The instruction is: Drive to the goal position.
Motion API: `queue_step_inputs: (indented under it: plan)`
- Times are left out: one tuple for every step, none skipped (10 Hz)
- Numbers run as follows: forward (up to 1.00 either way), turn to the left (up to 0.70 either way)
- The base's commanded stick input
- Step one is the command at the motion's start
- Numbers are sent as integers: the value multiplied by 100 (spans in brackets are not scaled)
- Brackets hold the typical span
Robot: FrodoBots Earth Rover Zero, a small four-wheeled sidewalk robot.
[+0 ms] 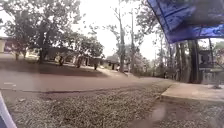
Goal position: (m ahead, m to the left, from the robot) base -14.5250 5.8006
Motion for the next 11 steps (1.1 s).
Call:
queue_step_inputs:
  plan:
    - [0,0]
    - [0,0]
    - [0,0]
    - [0,0]
    - [0,70]
    - [0,70]
    - [0,70]
    - [0,70]
    - [0,70]
    - [0,70]
    - [0,70]
